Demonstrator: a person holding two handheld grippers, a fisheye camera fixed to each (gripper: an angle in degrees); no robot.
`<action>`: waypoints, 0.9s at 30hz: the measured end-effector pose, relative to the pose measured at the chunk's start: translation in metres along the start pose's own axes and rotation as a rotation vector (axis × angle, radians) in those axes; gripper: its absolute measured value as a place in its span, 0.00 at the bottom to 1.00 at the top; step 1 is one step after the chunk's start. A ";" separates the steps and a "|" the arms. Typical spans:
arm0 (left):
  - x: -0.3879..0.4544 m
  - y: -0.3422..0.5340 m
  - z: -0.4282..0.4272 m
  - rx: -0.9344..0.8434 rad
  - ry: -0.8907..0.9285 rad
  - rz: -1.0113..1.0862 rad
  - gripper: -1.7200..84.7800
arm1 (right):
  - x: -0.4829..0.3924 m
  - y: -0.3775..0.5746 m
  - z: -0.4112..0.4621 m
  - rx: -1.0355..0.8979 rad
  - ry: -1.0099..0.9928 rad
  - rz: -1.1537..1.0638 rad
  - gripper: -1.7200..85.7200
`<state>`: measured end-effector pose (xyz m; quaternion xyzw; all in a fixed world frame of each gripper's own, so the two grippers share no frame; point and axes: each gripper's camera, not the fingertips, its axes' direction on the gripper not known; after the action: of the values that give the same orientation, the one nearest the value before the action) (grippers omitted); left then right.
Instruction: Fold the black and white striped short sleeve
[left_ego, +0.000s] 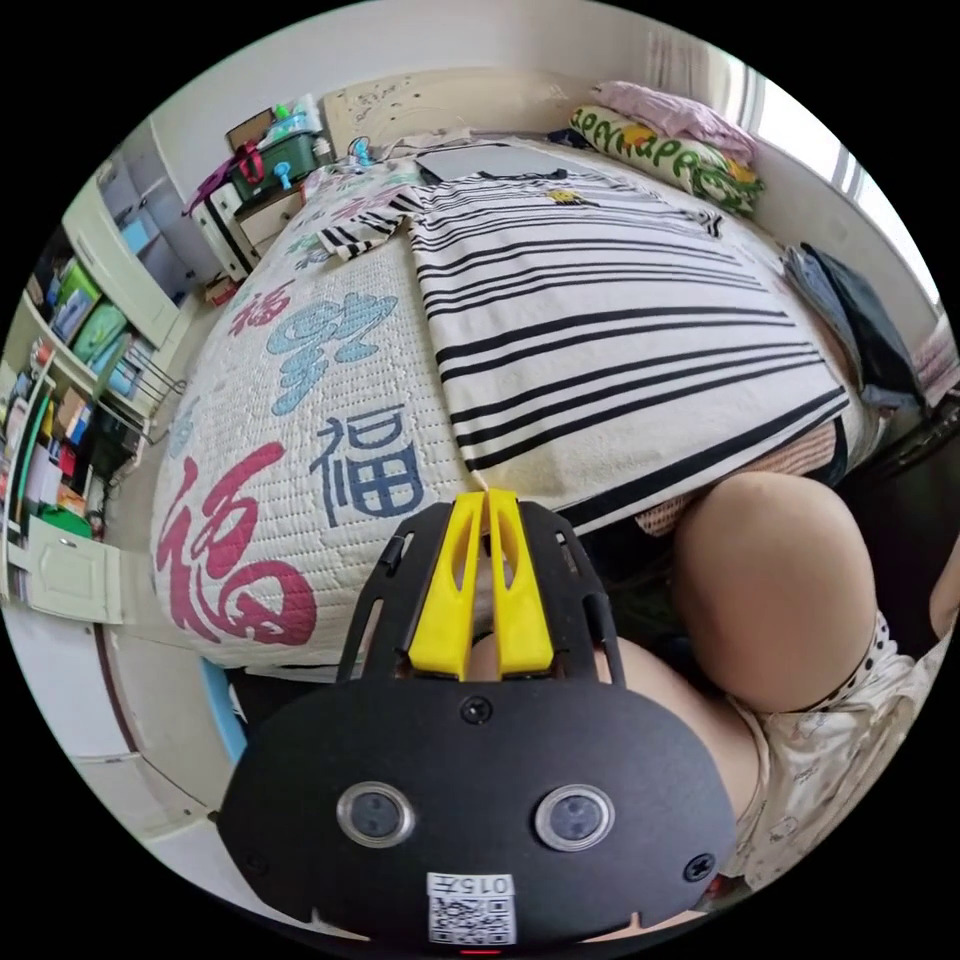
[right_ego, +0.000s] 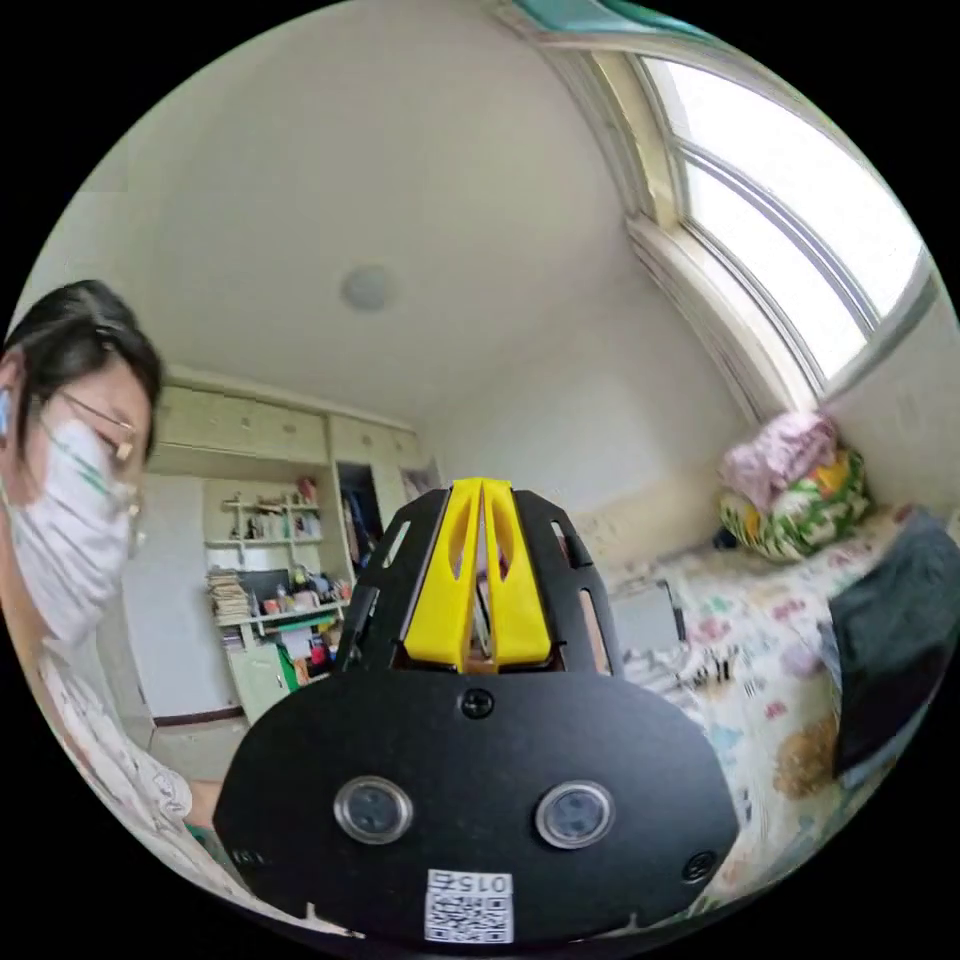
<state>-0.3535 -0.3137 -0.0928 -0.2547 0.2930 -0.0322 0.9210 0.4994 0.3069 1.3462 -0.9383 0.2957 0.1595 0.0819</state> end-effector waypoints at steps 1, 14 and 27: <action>-0.004 0.000 -0.002 0.006 0.016 -0.011 0.02 | -0.020 -0.011 -0.029 0.097 -0.053 -0.048 0.01; -0.007 -0.009 -0.017 0.020 -0.014 -0.004 0.02 | -0.044 -0.002 -0.230 0.465 -0.513 -0.008 0.01; -0.013 -0.012 -0.026 0.028 -0.031 0.008 0.02 | -0.001 0.009 -0.339 0.475 -0.521 -0.025 0.01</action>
<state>-0.3778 -0.3329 -0.0977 -0.2410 0.2792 -0.0287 0.9290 0.5788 0.2161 1.6630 -0.8244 0.2824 0.3193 0.3724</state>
